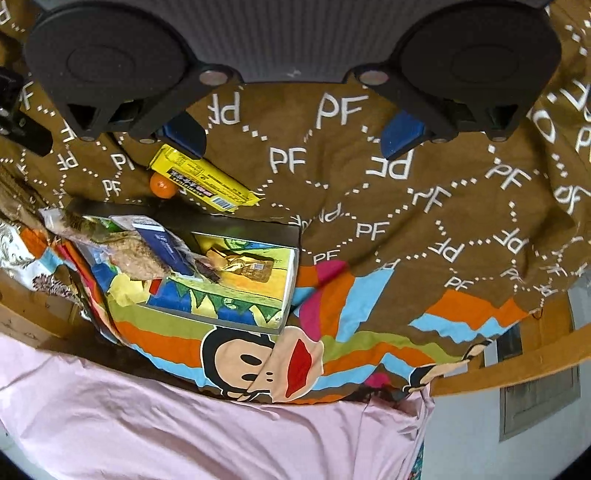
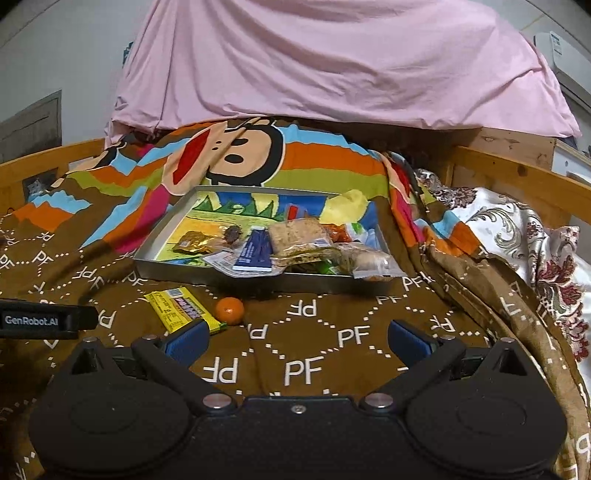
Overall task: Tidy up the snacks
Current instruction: 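Move left tool to the yellow bar while right tool reaches the mandarin orange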
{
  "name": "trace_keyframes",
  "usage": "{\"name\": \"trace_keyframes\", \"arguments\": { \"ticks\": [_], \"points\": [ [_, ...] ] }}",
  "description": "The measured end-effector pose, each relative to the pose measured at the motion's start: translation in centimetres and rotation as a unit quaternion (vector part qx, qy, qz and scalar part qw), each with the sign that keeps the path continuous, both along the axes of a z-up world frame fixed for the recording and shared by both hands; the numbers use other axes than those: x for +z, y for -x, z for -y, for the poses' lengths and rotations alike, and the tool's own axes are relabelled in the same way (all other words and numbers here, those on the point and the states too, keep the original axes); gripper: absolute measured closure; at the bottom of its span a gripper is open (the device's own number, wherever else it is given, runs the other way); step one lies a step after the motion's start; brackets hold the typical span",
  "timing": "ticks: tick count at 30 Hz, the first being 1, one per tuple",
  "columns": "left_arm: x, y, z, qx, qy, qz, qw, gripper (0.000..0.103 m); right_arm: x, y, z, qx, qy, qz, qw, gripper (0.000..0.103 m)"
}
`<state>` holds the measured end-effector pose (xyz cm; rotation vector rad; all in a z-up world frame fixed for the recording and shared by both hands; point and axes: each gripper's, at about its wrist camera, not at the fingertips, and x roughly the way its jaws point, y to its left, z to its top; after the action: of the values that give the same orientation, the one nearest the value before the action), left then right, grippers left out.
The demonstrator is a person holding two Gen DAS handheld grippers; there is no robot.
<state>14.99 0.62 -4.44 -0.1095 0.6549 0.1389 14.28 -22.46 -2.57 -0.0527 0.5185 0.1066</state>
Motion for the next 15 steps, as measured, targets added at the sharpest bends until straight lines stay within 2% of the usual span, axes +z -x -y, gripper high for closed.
{"name": "trace_keyframes", "arguments": {
  "ticks": [15],
  "points": [
    [-0.3,-0.4,-0.7,0.029,-0.025,-0.026,0.9989,0.0,-0.1,0.0,-1.3,0.047,-0.011,-0.008,0.999,0.001]
  ]
}}
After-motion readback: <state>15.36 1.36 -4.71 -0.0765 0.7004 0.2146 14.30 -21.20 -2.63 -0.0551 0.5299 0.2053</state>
